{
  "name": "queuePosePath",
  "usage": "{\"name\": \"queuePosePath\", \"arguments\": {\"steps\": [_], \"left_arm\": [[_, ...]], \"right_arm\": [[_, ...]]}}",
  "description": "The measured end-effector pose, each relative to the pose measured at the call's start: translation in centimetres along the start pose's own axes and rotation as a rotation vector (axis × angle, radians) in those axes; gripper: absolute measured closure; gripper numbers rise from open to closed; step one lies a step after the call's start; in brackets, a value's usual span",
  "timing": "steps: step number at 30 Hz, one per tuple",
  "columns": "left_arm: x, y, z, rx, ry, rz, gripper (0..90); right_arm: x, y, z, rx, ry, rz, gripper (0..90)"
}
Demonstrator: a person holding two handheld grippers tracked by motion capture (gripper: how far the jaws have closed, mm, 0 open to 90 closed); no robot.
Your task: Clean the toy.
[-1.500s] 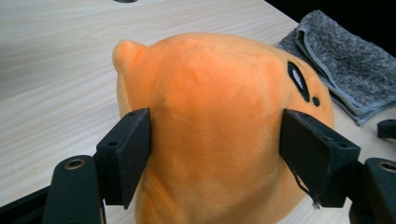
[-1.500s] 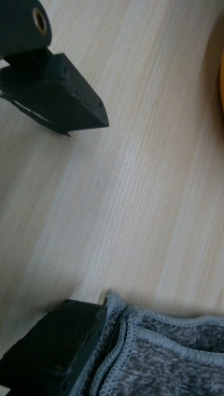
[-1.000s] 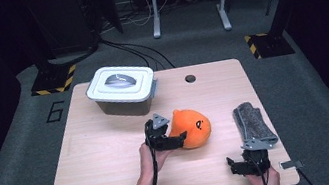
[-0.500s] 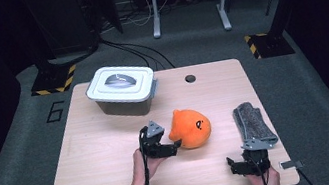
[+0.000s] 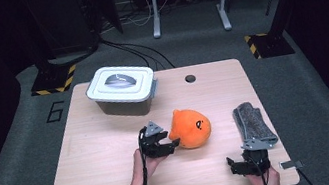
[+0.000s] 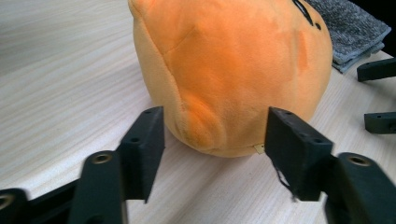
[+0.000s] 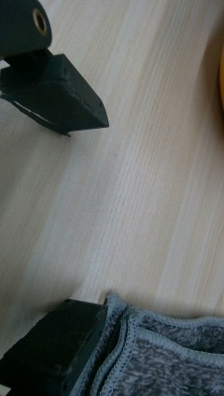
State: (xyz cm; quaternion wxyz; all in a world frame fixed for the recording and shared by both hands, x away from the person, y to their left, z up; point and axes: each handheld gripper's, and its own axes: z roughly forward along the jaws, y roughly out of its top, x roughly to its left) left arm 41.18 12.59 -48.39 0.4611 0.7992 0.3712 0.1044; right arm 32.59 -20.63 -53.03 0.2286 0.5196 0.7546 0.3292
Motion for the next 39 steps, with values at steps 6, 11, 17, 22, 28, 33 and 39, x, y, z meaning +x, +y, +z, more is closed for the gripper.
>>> {"name": "queuePosePath", "arguments": {"steps": [6,11,17,22,28,33,39], "left_arm": [[-0.5,0.1,0.3,0.014,0.018,0.041,56.7],[-0.8,0.0,0.3,0.018,0.051,0.053,70.9],[-1.3,-0.3,0.3,0.017,0.077,0.058,76.7],[-1.6,-0.4,0.2,0.009,0.083,0.052,78.3],[-1.7,-0.5,0.2,0.004,0.085,0.045,79.3],[-1.7,-0.6,0.2,0.006,0.091,0.059,79.3],[-1.9,-0.6,0.2,0.004,0.093,0.058,79.2]], "right_arm": [[0.0,0.0,0.0,0.0,0.001,0.001,8.5],[0.0,0.0,0.0,0.0,0.0,0.0,8.5],[0.0,0.0,0.0,0.0,-0.001,0.0,8.8],[-0.4,0.3,-0.2,0.018,0.019,0.009,10.8],[-1.0,2.1,-1.5,-0.02,0.01,0.014,12.4],[-2.2,3.9,-2.3,-0.036,-0.027,0.023,12.4],[-5.0,6.0,-2.2,-0.024,-0.092,0.063,13.1]]}}
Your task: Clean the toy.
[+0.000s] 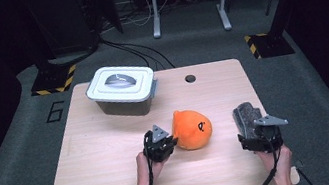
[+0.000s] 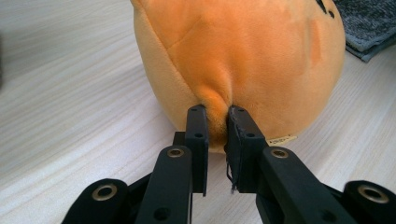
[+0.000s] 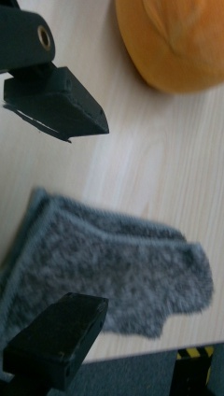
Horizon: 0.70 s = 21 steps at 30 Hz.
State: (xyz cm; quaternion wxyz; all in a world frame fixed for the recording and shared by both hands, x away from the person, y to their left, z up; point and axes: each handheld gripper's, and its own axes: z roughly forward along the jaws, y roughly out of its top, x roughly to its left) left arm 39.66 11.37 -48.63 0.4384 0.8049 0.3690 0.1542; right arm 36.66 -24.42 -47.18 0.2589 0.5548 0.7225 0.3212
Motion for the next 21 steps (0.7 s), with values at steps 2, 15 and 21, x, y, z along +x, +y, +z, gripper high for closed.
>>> {"name": "queuePosePath", "arguments": {"steps": [2,15,21], "left_arm": [[-0.1,0.0,0.0,-0.002,-0.002,-0.008,79.2],[-0.2,0.0,0.0,0.0,-0.008,0.005,79.2],[-0.5,0.0,0.0,-0.003,-0.014,0.0,79.1]], "right_arm": [[-0.8,0.5,0.4,0.012,-0.025,0.001,13.2],[-3.3,1.8,4.7,0.151,-0.069,0.061,23.0],[-3.4,1.4,5.9,0.215,-0.078,0.092,32.1]]}}
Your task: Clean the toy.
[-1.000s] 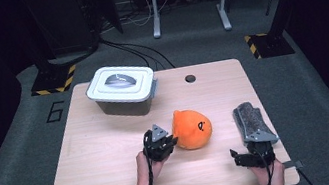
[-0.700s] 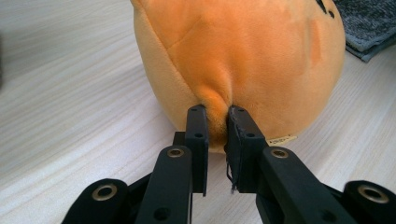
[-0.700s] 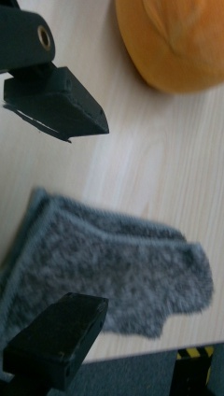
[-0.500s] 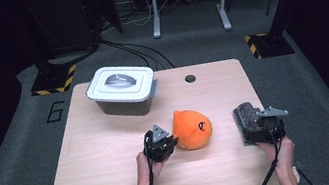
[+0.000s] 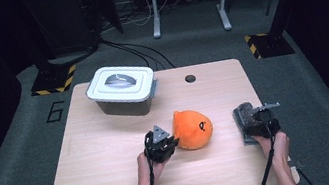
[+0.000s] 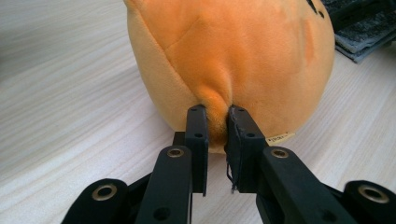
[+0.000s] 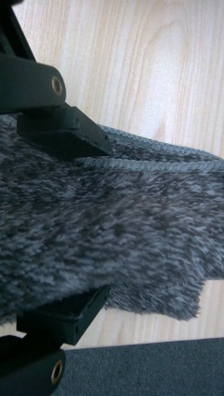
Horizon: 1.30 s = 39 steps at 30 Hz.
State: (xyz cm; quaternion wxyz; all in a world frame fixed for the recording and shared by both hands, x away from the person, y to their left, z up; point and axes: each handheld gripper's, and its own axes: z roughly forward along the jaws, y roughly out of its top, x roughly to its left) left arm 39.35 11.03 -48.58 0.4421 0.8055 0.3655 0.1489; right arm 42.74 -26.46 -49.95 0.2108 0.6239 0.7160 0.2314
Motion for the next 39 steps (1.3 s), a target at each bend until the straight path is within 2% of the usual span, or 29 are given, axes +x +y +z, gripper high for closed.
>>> {"name": "queuePosePath", "arguments": {"steps": [4,5,6,7,9,10,11,14,17,25,26,29,31,32,33,37,39], "left_arm": [[-0.1,0.1,0.0,0.002,0.0,0.004,79.0],[-0.1,0.1,0.0,0.004,0.0,0.007,79.0],[-0.1,0.1,0.0,0.006,-0.002,0.009,79.0],[-0.2,0.1,0.0,0.004,0.0,0.012,79.1],[-0.3,0.2,0.0,0.002,0.001,0.013,79.1],[-0.4,0.2,0.1,0.003,0.002,0.015,79.0],[-0.4,0.2,0.1,0.005,0.001,0.015,79.0],[-0.6,0.2,0.1,0.005,0.007,0.025,79.1],[-0.6,0.2,0.1,0.001,0.003,0.01,79.1],[-1.0,0.6,0.1,0.007,0.01,0.027,79.1],[-1.1,0.7,0.1,0.01,0.014,0.031,79.1],[-1.2,0.8,0.2,0.007,0.015,0.031,79.1],[-1.3,0.9,0.2,0.008,0.013,0.029,79.1],[-1.3,0.9,0.2,0.007,0.014,0.03,79.1],[-1.3,1.0,0.2,0.004,0.015,0.03,79.0],[-1.4,1.0,0.1,0.006,0.015,0.027,79.0],[-1.4,1.1,0.1,0.005,0.017,0.024,79.0]], "right_arm": [[0.2,-0.2,0.2,0.002,-0.006,-0.011,36.6],[0.4,-0.4,0.2,-0.004,-0.002,-0.009,41.7],[0.4,-0.4,0.2,-0.004,-0.002,-0.009,41.7],[0.4,-0.5,0.3,-0.022,0.01,-0.022,50.6],[0.7,-0.6,0.2,-0.028,0.024,-0.029,60.1],[0.8,-0.6,0.2,-0.037,0.029,-0.042,63.7],[1.0,-0.6,0.1,-0.03,0.032,-0.029,66.7],[0.9,-0.6,0.2,-0.03,0.046,-0.036,71.7],[0.7,-0.6,0.2,-0.04,0.052,-0.037,73.7],[-0.1,-0.8,-0.2,-0.065,0.09,0.027,77.3],[-0.4,-0.7,-0.7,-0.084,0.096,0.051,77.5],[-0.9,-0.5,-1.4,-0.116,0.105,0.052,77.6],[-1.4,-0.2,-2.5,-0.148,0.142,0.078,77.6],[-1.4,-0.2,-2.5,-0.148,0.142,0.078,77.6],[-1.5,0.0,-3.2,-0.161,0.153,0.07,77.6],[-1.3,0.4,-4.3,-0.187,0.185,0.077,77.5],[-0.6,0.9,-5.5,-0.21,0.212,0.064,77.4]]}}
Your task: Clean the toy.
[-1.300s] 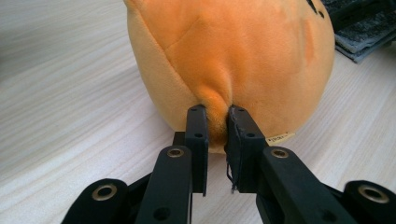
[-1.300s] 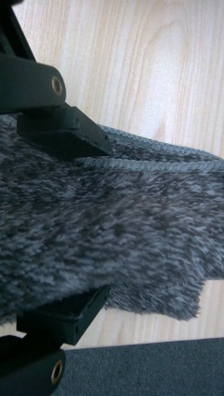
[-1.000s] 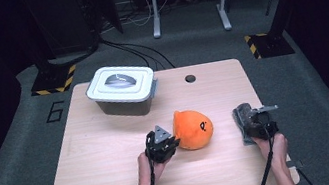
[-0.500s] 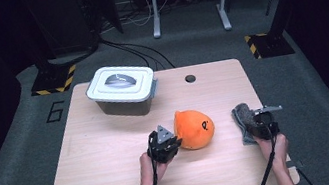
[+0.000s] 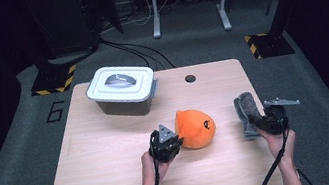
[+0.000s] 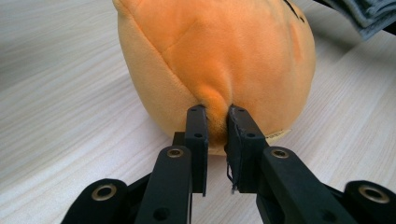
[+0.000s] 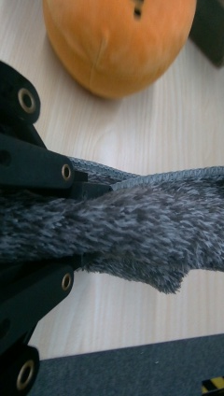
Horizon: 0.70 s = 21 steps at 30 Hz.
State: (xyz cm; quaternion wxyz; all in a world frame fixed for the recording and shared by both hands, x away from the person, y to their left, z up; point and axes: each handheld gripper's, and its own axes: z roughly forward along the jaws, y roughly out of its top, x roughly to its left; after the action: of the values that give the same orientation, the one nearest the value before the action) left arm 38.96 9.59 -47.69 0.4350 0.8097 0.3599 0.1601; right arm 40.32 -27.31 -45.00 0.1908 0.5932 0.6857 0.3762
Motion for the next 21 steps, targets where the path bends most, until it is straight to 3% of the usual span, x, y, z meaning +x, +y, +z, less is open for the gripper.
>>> {"name": "queuePosePath", "arguments": {"steps": [12,13,14,15,16,21], "left_arm": [[-0.2,0.2,0.0,-0.004,0.006,0.004,79.0],[-0.3,0.3,0.0,0.001,0.002,0.005,79.0],[-0.3,0.3,0.0,0.001,0.002,0.005,79.0],[-0.3,0.4,0.0,0.001,0.005,0.012,79.1],[-0.4,0.4,0.0,0.001,0.007,0.014,79.1],[-0.7,0.8,0.0,-0.003,0.006,0.018,79.2]], "right_arm": [[3.9,2.2,-2.0,-0.042,0.11,-0.058,77.0],[4.6,2.5,-2.2,-0.047,0.137,-0.062,76.8],[4.6,2.5,-2.2,-0.047,0.137,-0.062,76.8],[5.2,2.8,-2.2,-0.054,0.177,-0.063,76.8],[5.6,2.9,-2.1,-0.053,0.189,-0.067,76.8],[7.3,3.4,-1.5,-0.05,0.22,-0.1,76.7]]}}
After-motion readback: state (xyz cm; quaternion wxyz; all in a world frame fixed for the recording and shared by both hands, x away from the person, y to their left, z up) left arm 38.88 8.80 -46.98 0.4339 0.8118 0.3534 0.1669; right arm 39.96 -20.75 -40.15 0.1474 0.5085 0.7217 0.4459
